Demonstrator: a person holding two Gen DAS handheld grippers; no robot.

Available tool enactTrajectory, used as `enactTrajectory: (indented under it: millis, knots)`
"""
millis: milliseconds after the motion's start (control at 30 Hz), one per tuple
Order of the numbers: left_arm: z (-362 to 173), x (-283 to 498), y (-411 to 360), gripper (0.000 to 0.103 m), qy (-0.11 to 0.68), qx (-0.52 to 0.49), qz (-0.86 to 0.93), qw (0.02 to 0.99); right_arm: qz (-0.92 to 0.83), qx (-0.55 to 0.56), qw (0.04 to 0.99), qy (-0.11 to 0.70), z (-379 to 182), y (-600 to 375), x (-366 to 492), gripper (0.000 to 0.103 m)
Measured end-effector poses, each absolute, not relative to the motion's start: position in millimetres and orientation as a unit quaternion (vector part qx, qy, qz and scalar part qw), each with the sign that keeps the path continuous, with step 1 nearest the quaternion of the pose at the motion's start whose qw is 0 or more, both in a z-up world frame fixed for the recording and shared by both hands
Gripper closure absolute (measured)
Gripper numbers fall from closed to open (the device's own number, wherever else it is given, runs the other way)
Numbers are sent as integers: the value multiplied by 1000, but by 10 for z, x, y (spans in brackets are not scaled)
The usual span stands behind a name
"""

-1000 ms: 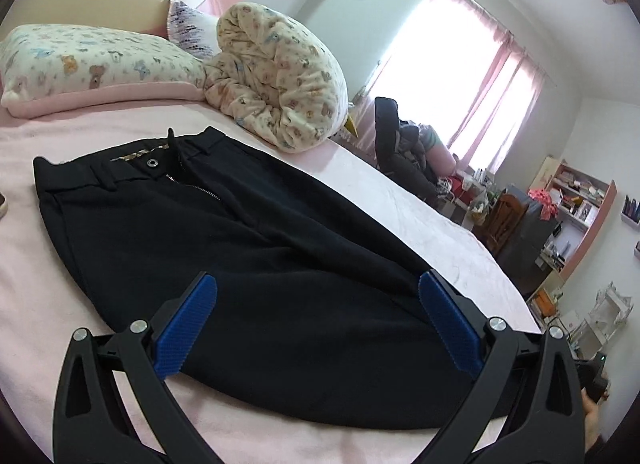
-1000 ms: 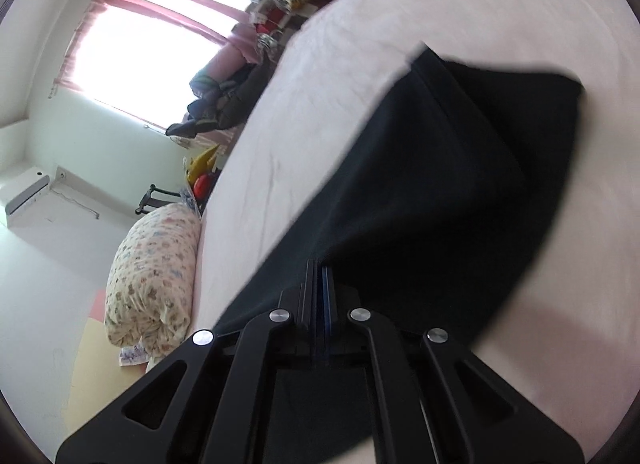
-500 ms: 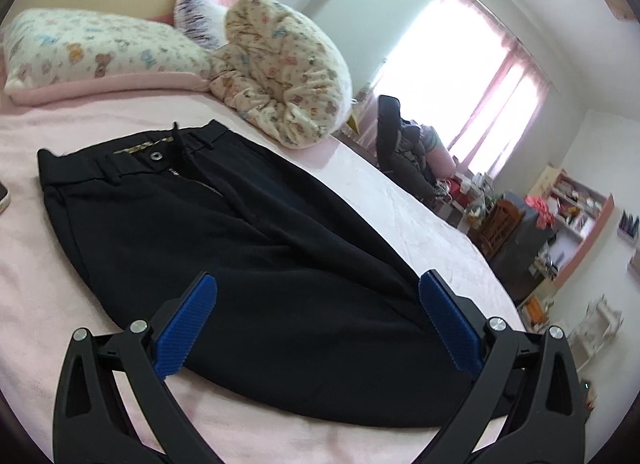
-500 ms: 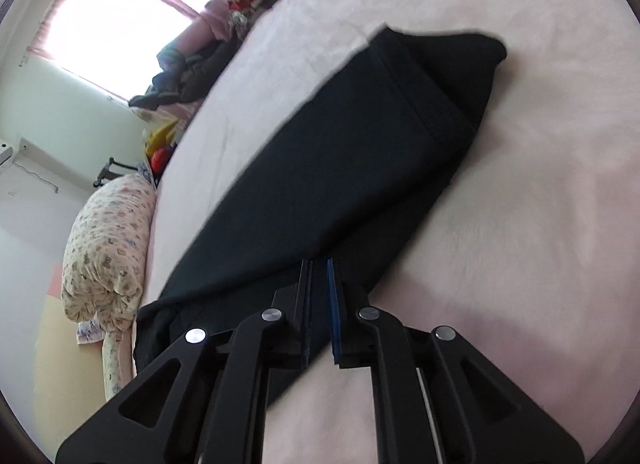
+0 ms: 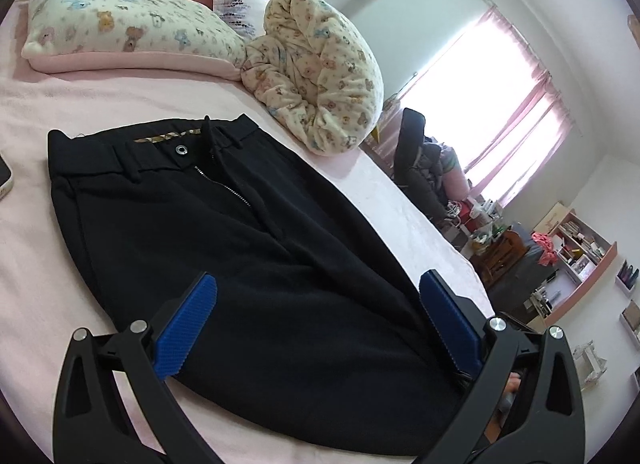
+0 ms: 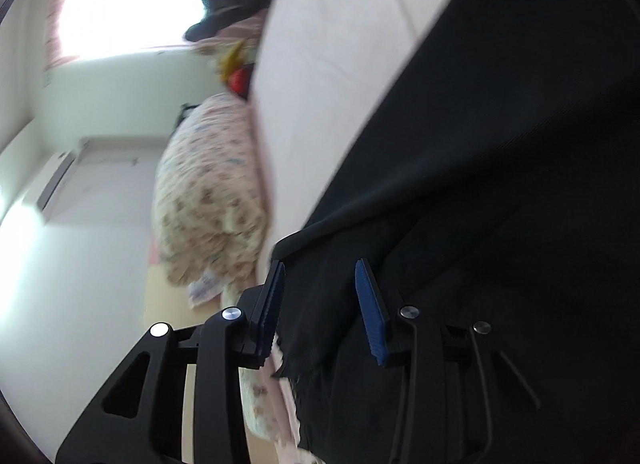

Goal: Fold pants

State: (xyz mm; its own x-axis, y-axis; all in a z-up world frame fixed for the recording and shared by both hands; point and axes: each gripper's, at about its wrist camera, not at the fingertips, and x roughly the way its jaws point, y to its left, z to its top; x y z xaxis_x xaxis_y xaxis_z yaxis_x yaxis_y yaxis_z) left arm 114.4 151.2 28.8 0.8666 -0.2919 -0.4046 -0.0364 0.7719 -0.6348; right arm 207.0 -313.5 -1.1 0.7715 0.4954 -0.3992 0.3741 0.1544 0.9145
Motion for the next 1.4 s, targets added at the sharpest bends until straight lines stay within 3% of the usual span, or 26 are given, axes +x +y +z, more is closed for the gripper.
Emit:
enactTrajectory:
  millis: [267, 400, 800, 1000, 1167, 1333, 1400]
  knots:
    - [223, 1214, 1604, 2, 263, -365, -74, 890, -44, 669, 669, 322, -298, -3238, 2195, 63]
    - [240, 1205, 1591, 2, 265, -363, -74, 890, -60, 668, 675, 309, -340, -3284, 2189, 99]
    - [78, 1349, 1548, 2, 303, -374, -106, 870, 96, 570, 762, 291, 45, -3092, 1313, 101]
    - [-44, 1614, 1566, 2, 353, -436, -163, 812, 134, 523, 790, 291, -310, -2936, 929, 101]
    - [289, 2152, 1431, 2, 390, -356, -161, 834, 177, 497, 811, 252, -341, -2889, 887, 101]
    - [399, 3051, 1361, 2, 424, -383, -156, 806, 195, 519, 793, 251, -424, -2939, 907, 101]
    - [397, 3347, 1313, 8, 431, -377, -121, 811, 197, 520, 793, 250, -428, -2942, 898, 101]
